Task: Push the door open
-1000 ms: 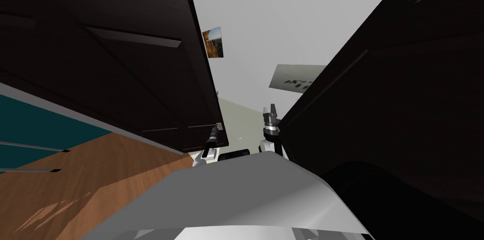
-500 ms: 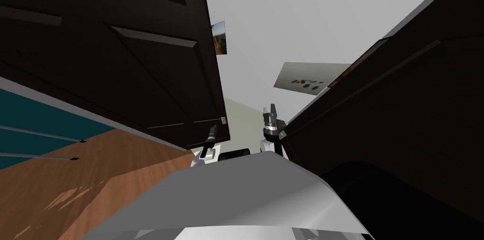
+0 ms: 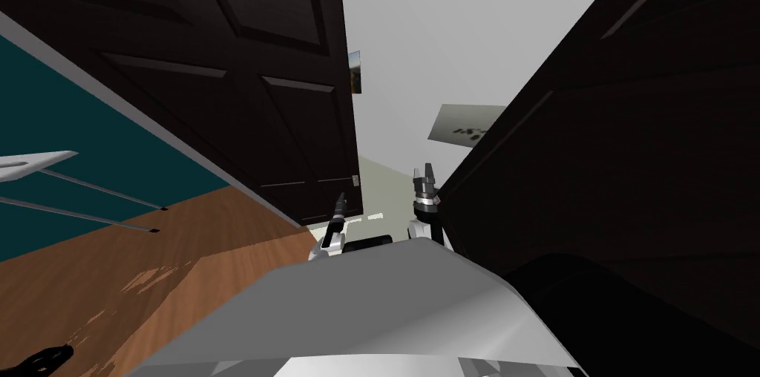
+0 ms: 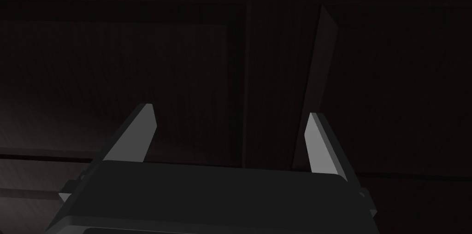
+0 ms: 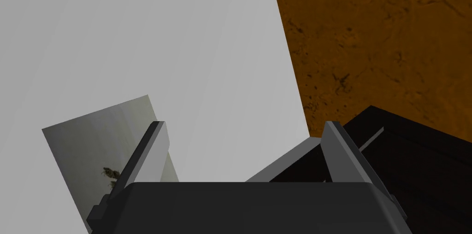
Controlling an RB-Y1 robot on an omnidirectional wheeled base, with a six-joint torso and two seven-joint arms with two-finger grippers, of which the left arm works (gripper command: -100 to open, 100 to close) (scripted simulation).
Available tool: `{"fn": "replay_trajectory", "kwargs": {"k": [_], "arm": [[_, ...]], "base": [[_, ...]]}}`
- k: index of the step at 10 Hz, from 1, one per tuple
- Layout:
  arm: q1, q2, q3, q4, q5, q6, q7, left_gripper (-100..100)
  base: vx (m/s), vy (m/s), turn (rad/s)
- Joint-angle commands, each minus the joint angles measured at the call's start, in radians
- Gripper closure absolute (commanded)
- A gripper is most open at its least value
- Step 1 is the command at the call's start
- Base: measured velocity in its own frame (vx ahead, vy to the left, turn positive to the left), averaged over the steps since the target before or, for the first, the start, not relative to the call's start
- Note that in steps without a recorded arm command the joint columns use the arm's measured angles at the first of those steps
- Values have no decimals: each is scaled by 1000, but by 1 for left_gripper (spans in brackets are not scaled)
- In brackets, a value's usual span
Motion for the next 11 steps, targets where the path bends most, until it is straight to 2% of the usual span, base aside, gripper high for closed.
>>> {"fn": "replay_trajectory", "kwargs": {"k": [1, 2, 3, 6, 9, 11], "arm": [[11, -34, -14, -21, 11, 7, -15, -100], [2, -22, -7, -6, 8, 2, -9, -100], [2, 1, -6, -6, 9, 1, -11, -100], [1, 27, -2, -3, 12, -4, -12, -100], [-1, 34, 4, 2, 14, -9, -12, -100], [-3, 22, 8, 5, 16, -13, -12, -100]], "base": [[-151, -129, 29], [-69, -66, 10], [102, 48, -25], [189, 42, -26], [223, -36, -22], [210, -59, -27]]}}
